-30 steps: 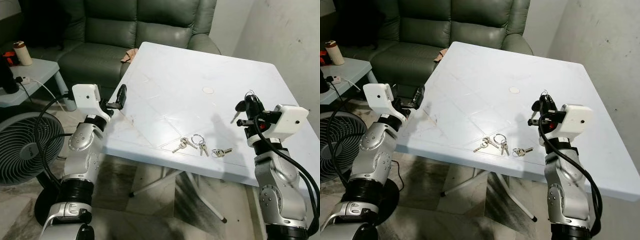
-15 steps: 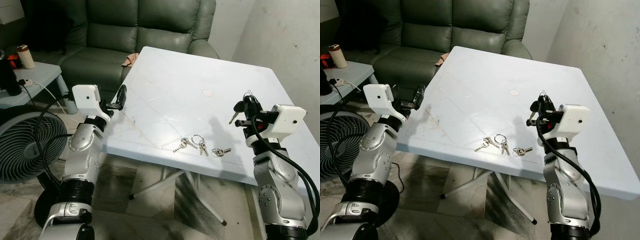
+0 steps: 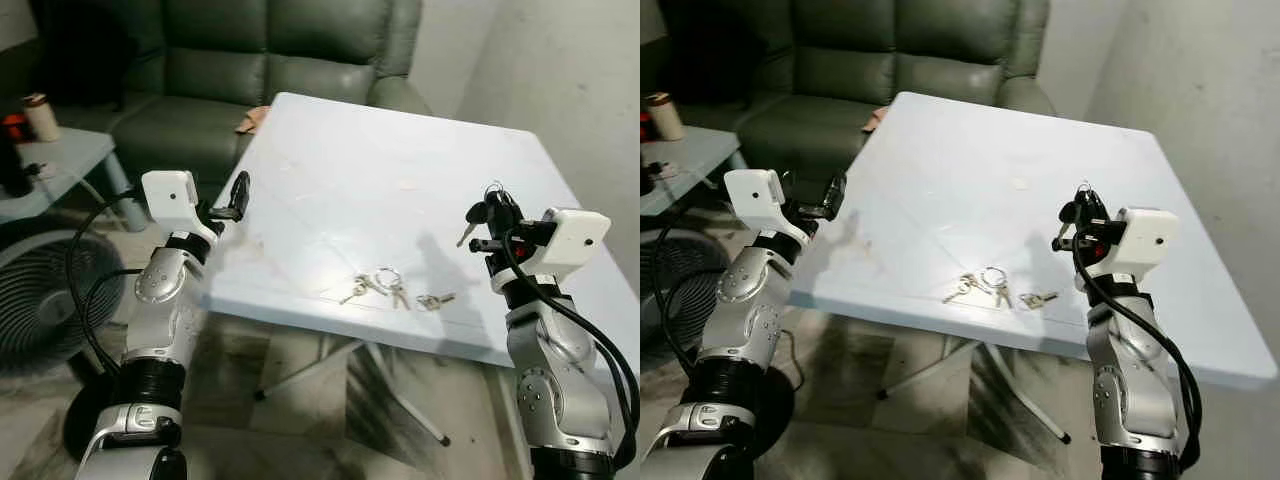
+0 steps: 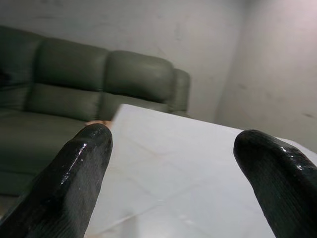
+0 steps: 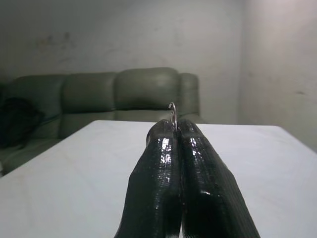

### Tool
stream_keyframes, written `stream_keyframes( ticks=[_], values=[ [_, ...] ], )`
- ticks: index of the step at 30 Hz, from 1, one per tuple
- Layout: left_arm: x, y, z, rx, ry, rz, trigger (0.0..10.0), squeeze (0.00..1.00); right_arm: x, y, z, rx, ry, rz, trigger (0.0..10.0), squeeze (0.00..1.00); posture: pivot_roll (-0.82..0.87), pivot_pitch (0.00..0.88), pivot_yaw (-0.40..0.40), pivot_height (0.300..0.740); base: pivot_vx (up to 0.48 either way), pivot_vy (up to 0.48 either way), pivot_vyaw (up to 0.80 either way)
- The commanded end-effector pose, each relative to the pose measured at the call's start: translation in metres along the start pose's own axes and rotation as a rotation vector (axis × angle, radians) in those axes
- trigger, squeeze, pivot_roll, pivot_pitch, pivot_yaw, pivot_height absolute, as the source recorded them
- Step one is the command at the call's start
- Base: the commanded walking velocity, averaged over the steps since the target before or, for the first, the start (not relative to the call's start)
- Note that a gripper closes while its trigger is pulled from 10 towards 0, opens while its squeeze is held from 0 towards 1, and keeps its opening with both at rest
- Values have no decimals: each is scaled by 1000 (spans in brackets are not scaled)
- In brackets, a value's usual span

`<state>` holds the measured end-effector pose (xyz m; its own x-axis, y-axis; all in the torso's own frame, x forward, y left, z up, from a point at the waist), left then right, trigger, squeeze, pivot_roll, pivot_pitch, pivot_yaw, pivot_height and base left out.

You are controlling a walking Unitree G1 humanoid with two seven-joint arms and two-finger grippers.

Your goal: Hang keys on a hook

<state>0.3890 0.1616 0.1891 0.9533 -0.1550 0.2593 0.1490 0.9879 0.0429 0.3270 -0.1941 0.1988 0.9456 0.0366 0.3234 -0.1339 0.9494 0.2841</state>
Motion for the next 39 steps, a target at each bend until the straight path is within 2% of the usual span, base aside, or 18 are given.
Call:
stream_keyframes(
  ticks=[1,39],
  values=[
    [3,-3,4,9,-11,-3,10000,0,1,-1,8,-8,-20,4,10000,0,17,5,-80,740,0,0,-775],
    [3,-1,-1,26,16,4,10000,0,0,0,2,-8,6,5,10000,0,23,0,-78,740,0,0,-787]
  ],
)
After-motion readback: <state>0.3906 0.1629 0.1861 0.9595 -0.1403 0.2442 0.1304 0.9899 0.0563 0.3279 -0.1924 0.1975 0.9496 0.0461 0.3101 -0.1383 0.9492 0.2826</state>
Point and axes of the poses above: a point about 5 cm out from each wrist's last joint towards the gripper, its own x axis pointing out of the wrist towards the gripper, its own z axis along the axis of the wrist's last joint, y = z × x, the point moved 3 cm from there along x, pointing out of the wrist towards the gripper, and after that the axes turned 10 degrees about x, right-handed, at the moved point
